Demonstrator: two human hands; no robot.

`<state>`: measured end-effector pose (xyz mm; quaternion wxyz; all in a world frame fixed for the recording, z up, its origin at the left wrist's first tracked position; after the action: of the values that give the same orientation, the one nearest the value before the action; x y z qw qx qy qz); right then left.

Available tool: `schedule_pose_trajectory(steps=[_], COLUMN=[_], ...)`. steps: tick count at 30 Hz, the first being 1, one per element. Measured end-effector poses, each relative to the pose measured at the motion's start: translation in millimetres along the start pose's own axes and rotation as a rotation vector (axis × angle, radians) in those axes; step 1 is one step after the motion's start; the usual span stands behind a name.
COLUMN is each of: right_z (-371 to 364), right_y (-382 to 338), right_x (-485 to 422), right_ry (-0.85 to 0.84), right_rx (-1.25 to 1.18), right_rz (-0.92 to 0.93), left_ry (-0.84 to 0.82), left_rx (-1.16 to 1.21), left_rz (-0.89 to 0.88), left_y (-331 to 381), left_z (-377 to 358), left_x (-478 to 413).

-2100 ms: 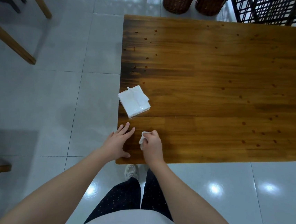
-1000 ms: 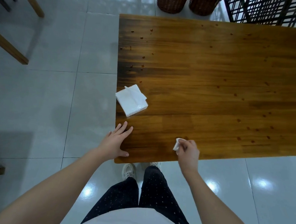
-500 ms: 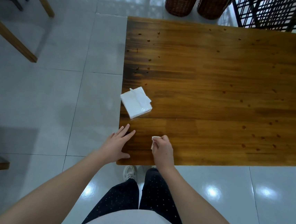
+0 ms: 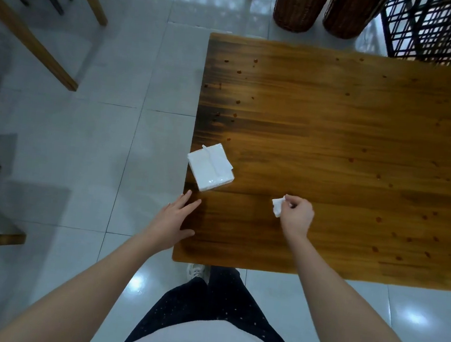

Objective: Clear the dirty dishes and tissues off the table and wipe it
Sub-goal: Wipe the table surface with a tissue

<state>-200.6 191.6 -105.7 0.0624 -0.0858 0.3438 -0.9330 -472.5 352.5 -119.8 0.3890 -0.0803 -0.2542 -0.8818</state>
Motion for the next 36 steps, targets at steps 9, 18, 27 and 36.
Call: schedule_pose_trajectory(steps=[9, 18, 27, 36], right_z=[-42.5, -18.3, -52.4, -65.3], right_y=[-26.6, -16.0, -50.9, -95.0], right_x=[51.9, -22.6, 3.0, -44.4], right_ry=[-0.338, -0.187, -0.144, -0.073], right_rx=[0.048, 0.069, 0.052, 0.027], right_rz=[0.408, 0.329, 0.251, 0.106], left_ry=[0.117, 0.201, 0.210, 0.174], left_rx=[0.052, 0.073, 0.077, 0.078], left_rz=[0.114, 0.184, 0.151, 0.049], left_y=[-6.5, -7.8, -26.0, -52.7], left_z=[28.2, 51.0, 69.1, 87.9], left_x=[-11.2, -40.2, -70.7, -103.9])
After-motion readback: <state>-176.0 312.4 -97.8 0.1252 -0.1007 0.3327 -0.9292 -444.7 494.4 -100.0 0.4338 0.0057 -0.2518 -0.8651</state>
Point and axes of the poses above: each hand's wrist, its own x-axis away from the middle knuckle, its own z-axis out of the back of the hand, y = z × x, the point moved 5 cm from there along -x, towards the middle knuckle, and after that the axes turned 14 degrees about y, right-handed, at the moved point
